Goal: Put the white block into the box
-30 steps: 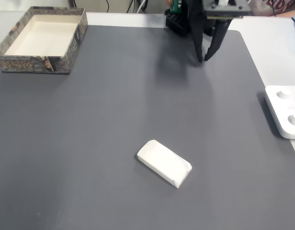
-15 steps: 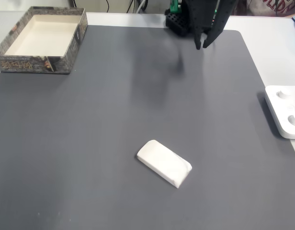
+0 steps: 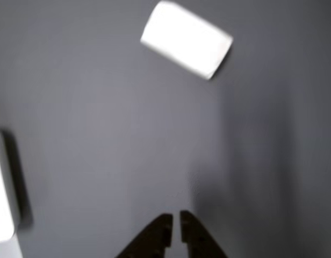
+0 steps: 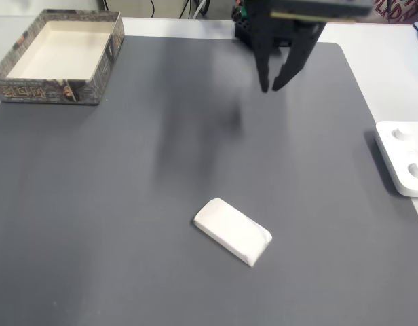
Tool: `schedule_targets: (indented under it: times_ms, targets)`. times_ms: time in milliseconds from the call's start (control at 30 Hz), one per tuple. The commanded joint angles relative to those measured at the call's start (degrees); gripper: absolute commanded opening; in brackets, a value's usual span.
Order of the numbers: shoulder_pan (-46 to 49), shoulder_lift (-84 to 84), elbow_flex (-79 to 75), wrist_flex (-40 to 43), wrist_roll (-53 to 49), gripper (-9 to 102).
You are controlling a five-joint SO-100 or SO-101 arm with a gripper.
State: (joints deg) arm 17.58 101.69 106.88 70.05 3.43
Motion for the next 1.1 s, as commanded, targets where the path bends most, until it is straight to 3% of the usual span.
schedule_targets:
  times_ms: [0,333,1067]
  targets:
    - [1.76,-5.10,-9.84,-0.62,1.32,-2]
    - [3.60,-21.36,-26.02,-0.53,1.49,-2]
    - [3.87,-50.19,-63.63,12.30,3.52,-2]
